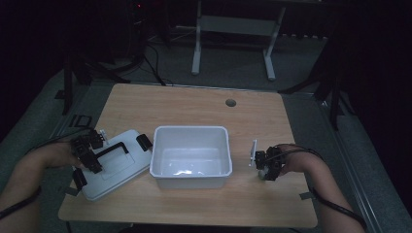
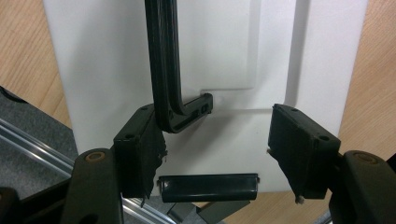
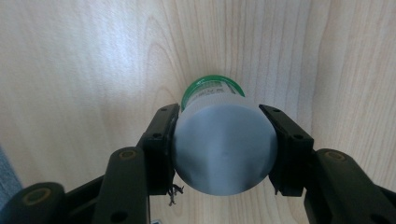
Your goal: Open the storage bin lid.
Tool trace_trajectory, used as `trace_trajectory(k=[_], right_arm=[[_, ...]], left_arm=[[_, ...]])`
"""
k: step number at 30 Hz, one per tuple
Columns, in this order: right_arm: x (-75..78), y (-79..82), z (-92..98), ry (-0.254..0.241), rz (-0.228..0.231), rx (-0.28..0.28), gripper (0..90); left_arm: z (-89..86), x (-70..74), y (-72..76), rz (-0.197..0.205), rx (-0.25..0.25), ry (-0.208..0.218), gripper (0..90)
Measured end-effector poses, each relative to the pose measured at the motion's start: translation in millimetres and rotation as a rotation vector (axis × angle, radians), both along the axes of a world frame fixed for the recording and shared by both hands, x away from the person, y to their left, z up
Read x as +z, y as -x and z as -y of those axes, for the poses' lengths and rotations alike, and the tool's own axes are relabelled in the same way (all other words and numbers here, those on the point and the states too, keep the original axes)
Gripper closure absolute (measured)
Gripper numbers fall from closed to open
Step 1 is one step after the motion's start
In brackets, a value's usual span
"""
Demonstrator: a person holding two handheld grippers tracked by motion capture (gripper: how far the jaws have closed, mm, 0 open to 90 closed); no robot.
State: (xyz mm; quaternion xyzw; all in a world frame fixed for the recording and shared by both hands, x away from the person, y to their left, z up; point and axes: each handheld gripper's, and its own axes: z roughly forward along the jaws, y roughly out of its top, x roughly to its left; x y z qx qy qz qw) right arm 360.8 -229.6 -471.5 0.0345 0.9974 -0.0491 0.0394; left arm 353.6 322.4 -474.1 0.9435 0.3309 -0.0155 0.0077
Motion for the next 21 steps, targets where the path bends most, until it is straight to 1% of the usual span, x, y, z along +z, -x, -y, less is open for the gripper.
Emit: trace_trajectory(k=[1, 6, 10, 13, 14, 16, 17, 21], right_arm=[[2.4, 0.6, -0.2, -0.007, 0.003, 0.004, 50.1], [13.3, 2.1, -3.5, -0.017, -0.009, -0.028, 50.0], [22.0, 4.1, -9.1, -0.001, -0.002, -0.017, 50.0], [29.8, 5.5, -13.5, -0.005, 0.004, -0.011, 50.0], [33.4, 5.3, -15.3, -0.010, 0.010, -0.018, 50.0], [35.7, 5.4, -16.2, -0.011, 0.015, -0.027, 50.1], [42.3, 5.5, -19.7, -0.014, 0.012, -0.029, 50.1], [52.3, 6.0, -27.5, -0.011, 0.020, -0.007, 50.1]], left_arm=[[0.0, 0.2, 0.5, 0.000, 0.000, 0.000, 35.1], [-0.3, 2.5, 1.9, 0.002, 0.002, -0.005, 35.3], [0.1, 3.8, 2.0, 0.001, 0.002, -0.010, 35.3], [0.3, 4.5, 1.9, 0.002, 0.000, -0.014, 35.2], [0.3, 4.5, 1.9, 0.004, 0.004, -0.012, 35.3], [0.4, 4.7, 2.3, 0.003, 0.001, -0.012, 35.2], [0.3, 5.3, 2.5, 0.004, 0.001, -0.010, 35.3], [-0.5, 7.8, 3.2, 0.011, 0.000, -0.004, 35.3]])
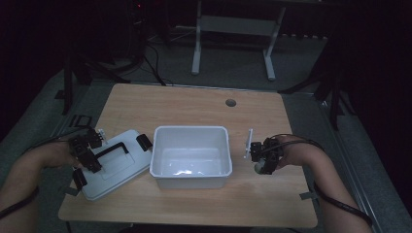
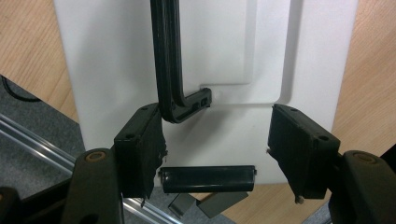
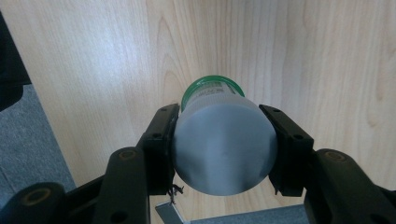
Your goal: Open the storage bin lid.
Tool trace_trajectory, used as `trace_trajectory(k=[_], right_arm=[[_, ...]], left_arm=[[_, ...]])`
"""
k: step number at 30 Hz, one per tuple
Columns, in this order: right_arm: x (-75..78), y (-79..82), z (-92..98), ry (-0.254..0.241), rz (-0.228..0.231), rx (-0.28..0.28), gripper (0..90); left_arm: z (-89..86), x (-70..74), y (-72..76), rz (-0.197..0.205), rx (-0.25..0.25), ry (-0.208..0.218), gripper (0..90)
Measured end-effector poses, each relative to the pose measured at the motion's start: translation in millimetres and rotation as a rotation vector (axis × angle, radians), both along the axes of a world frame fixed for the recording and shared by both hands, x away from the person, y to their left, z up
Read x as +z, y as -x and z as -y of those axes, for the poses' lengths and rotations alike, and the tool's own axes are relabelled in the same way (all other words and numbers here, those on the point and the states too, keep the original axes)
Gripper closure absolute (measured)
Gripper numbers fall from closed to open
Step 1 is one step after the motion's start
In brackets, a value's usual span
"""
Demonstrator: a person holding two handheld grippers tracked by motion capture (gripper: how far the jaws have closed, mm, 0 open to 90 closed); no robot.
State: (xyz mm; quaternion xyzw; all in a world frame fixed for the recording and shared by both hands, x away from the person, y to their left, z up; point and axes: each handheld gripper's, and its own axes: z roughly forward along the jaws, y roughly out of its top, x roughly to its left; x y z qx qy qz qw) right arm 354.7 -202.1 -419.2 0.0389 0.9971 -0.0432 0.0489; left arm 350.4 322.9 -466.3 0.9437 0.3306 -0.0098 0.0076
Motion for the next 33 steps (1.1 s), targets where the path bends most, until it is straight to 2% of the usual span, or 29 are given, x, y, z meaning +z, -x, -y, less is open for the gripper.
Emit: trace_trajectory(k=[16, 17, 21, 27, 33], right_arm=[[53.5, 4.4, -28.2, -0.023, 0.028, 0.031, 50.1], [53.5, 4.4, -28.2, -0.023, 0.028, 0.031, 50.1], [67.5, 5.0, -40.3, -0.039, 0.039, 0.056, 50.1], [79.1, 5.2, -58.8, -0.046, 0.050, 0.089, 50.1], [83.2, 5.4, -78.6, -0.063, 0.051, 0.121, 50.1]], left_arm=[[-4.8, -3.2, 2.5, -0.006, 0.007, -0.006, 35.3], [-4.8, -3.2, 2.5, -0.006, 0.007, -0.006, 35.3], [-5.2, -2.1, 2.9, -0.005, 0.005, -0.005, 35.3], [-4.0, -2.5, 2.6, -0.005, 0.005, -0.003, 35.3], [-4.2, -3.4, 3.4, -0.010, -0.002, -0.011, 35.3]])
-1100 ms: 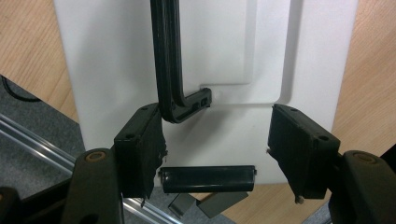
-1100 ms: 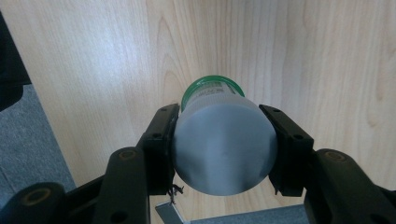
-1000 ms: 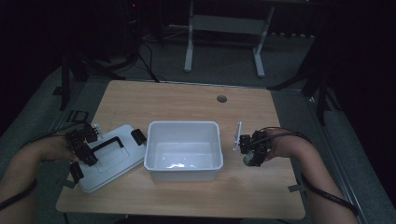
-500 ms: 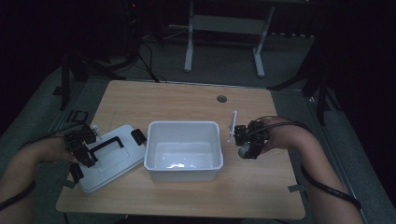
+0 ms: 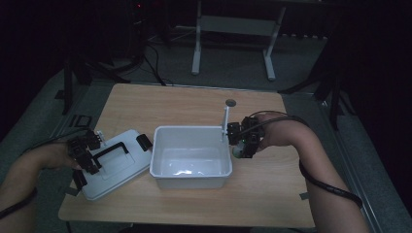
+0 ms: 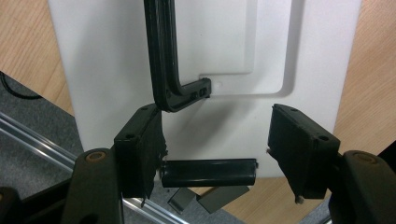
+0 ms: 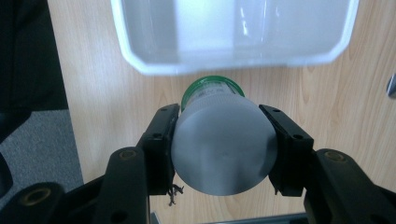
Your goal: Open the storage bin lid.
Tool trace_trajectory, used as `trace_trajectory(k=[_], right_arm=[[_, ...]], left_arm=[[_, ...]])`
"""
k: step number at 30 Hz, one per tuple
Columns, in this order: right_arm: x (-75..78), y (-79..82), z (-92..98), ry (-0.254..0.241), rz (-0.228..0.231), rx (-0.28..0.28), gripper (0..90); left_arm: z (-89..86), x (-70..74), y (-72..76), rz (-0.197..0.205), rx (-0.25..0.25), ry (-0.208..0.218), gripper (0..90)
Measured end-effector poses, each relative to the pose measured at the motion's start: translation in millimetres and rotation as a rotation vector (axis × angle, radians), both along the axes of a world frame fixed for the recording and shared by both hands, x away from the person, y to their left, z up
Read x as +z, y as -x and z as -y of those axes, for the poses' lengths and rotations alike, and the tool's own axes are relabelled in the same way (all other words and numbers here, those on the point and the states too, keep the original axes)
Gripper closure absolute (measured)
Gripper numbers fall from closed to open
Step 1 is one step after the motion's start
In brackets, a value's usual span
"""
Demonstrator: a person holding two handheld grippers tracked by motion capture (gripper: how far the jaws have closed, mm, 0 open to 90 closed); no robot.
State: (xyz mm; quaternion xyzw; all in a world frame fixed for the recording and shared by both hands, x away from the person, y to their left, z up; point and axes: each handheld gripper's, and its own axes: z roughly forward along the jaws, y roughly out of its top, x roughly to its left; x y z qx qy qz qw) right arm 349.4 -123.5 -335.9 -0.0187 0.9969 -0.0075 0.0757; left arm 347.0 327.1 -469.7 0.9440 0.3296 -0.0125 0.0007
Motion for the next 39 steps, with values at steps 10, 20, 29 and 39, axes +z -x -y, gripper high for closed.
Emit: trace_trajectory(k=[10, 20, 29, 39], right_arm=[[0.6, -5.1, -28.6, -0.031, 0.008, 0.031, 50.1], [-21.9, -8.7, -50.1, -0.050, -0.027, 0.050, 50.1], [-63.1, -9.3, -56.9, -0.025, -0.092, 0.035, 50.1], [-95.2, -10.3, -62.8, 0.004, -0.121, 0.003, 50.1]], left_arm=[[-4.9, -0.7, 2.5, 0.000, 0.007, 0.000, 35.3], [-2.5, -5.8, 1.5, -0.004, -0.002, -0.007, 35.3], [-3.7, -7.2, 2.8, -0.008, 0.005, -0.004, 35.3], [-4.7, -9.1, 3.0, -0.012, 0.005, -0.010, 35.3]])
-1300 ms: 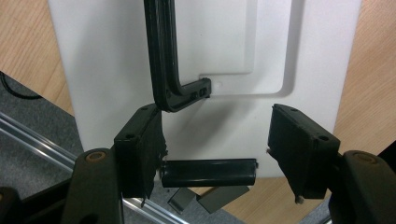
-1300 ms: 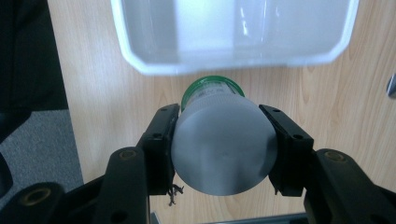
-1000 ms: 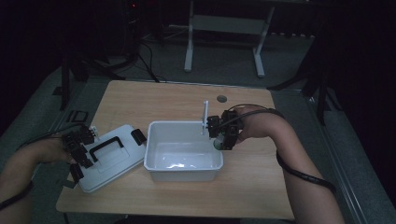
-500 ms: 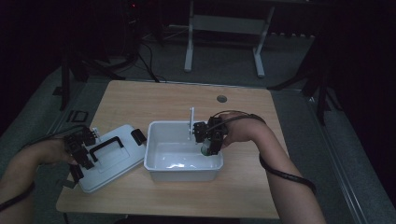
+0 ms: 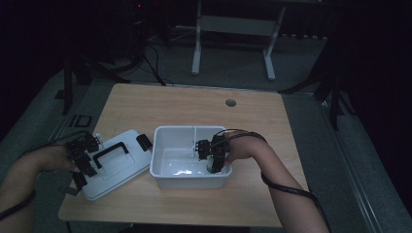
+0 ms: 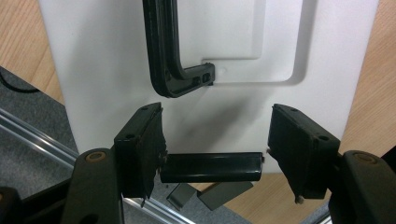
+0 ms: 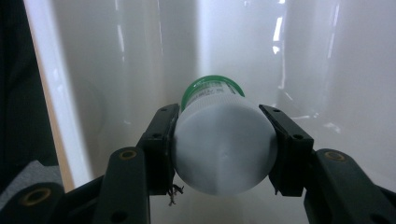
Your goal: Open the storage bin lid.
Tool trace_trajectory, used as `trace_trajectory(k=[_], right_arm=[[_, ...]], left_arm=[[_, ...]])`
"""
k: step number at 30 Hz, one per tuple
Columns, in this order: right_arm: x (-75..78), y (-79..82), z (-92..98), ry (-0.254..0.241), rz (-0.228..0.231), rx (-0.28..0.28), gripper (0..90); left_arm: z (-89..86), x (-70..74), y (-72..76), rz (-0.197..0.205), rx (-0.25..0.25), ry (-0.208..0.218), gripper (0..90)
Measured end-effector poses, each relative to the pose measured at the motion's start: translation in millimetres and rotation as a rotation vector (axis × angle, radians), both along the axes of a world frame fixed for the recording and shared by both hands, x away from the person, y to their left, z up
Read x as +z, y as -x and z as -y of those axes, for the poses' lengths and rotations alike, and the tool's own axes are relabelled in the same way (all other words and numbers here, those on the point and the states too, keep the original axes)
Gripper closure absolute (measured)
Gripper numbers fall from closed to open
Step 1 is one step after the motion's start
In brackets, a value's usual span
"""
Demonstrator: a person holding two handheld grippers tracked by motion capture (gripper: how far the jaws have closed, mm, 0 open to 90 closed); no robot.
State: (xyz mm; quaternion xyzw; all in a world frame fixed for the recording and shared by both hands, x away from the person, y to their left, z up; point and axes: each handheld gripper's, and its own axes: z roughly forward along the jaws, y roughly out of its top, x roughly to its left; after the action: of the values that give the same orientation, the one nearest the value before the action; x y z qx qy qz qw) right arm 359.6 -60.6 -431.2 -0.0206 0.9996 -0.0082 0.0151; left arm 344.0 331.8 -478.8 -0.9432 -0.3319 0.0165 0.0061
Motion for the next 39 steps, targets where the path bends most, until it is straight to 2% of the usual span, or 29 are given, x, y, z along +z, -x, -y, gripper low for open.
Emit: trace_trajectory(k=[7, 10, 14, 25, 28, 33, 39], right_arm=[[-7.7, -1.2, -10.0, -0.017, 0.005, 0.016, 50.0], [-12.4, -0.5, -15.3, -0.001, 0.005, 0.026, 50.0], [-19.7, -1.6, -21.3, -0.003, -0.002, 0.023, 50.0], [-43.0, -3.7, -31.7, 0.059, -0.004, 0.019, 50.0], [-47.8, -4.2, -32.9, 0.071, -0.010, 0.005, 50.0], [-54.9, -5.4, -35.2, 0.076, -0.016, 0.002, 50.0], [-62.2, -5.9, -36.7, 0.106, -0.017, 0.007, 49.7]], left_arm=[[-0.1, -1.4, -0.5, -0.001, 0.000, -0.001, 35.3], [0.5, -1.9, -0.6, -0.003, -0.003, 0.001, 35.3], [0.6, -2.8, -1.1, -0.004, -0.004, -0.001, 35.3], [-0.3, -4.7, -0.6, -0.004, -0.002, 0.002, 35.3], [-0.1, -4.0, -0.5, -0.001, -0.002, 0.005, 35.3], [0.3, -4.4, -0.9, -0.001, -0.005, 0.002, 35.3], [0.5, -6.3, -1.4, 0.002, -0.008, 0.003, 35.4]])
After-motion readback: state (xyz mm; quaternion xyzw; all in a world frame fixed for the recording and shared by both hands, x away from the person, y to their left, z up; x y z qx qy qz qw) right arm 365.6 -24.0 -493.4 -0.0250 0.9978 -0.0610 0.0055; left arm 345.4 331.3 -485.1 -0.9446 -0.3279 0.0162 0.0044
